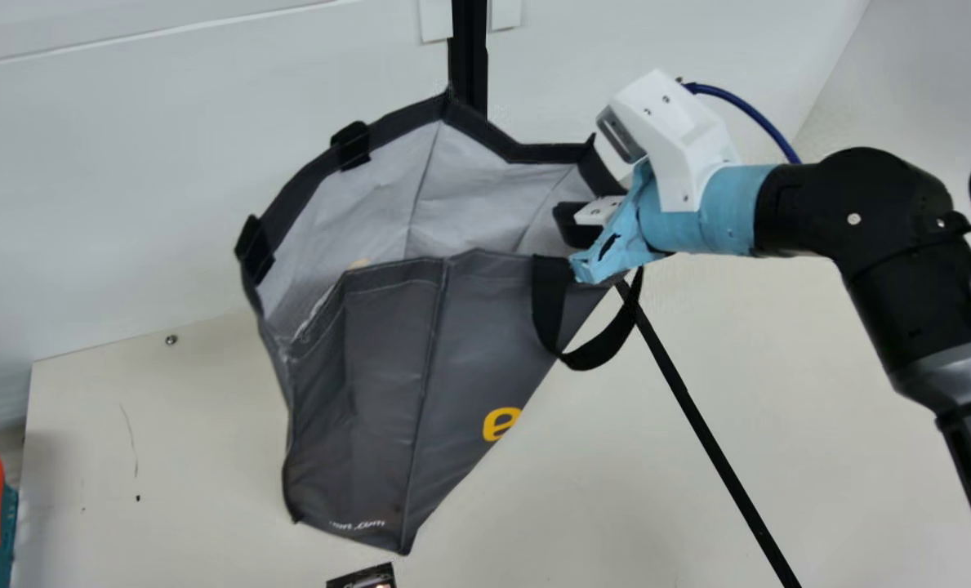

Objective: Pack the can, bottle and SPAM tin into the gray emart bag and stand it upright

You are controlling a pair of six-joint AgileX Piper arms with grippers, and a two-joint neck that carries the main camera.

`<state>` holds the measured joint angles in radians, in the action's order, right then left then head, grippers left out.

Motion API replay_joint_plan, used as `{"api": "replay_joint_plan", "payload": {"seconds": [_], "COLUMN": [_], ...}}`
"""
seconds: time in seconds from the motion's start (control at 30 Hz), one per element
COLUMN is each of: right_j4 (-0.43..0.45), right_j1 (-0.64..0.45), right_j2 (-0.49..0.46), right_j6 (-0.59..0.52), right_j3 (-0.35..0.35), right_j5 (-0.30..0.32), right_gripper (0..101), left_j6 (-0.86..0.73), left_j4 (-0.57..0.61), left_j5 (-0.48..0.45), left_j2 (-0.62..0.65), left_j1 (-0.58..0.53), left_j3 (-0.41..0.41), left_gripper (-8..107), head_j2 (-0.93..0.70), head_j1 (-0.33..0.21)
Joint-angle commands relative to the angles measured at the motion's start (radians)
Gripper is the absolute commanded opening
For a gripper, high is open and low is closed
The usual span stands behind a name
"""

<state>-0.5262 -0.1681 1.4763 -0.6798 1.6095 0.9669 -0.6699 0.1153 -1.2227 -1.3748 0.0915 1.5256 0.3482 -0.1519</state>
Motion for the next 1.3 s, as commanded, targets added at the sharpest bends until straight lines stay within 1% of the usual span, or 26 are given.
{"api": "replay_joint_plan", "payload": {"seconds": [0.0, 0.37, 0.83, 1.07, 1.27], "right_j4": [0.01, 0.08, 0.157, 0.183, 0.188], "right_j1": [-0.023, -0.169, -0.413, -0.54, -0.648], "right_j2": [-0.007, -0.048, -0.083, -0.084, -0.071], "right_j6": [0.008, 0.027, 0.017, -0.01, -0.052], "right_j3": [0.0, -0.008, 0.001, 0.02, 0.049], "right_j5": [-0.011, -0.027, -0.039, -0.042, -0.039], "right_gripper": [0, 0, 0, 0, 0], "left_j6": [0.0, 0.0, 0.0, 0.0, 0.0], "left_j4": [0.0, 0.0, 0.0, 0.0, 0.0], "left_j5": [0.0, 0.0, 0.0, 0.0, 0.0], "left_j2": [0.0, 0.0, 0.0, 0.0, 0.0], "left_j1": [0.0, 0.0, 0.0, 0.0, 0.0], "left_j3": [0.0, 0.0, 0.0, 0.0, 0.0], "left_gripper": [90, 90, 90, 90, 90], "head_j2": [0.001, 0.001, 0.001, 0.001, 0.001], "head_j1": [-0.023, -0.023, -0.023, -0.023, -0.023]}}
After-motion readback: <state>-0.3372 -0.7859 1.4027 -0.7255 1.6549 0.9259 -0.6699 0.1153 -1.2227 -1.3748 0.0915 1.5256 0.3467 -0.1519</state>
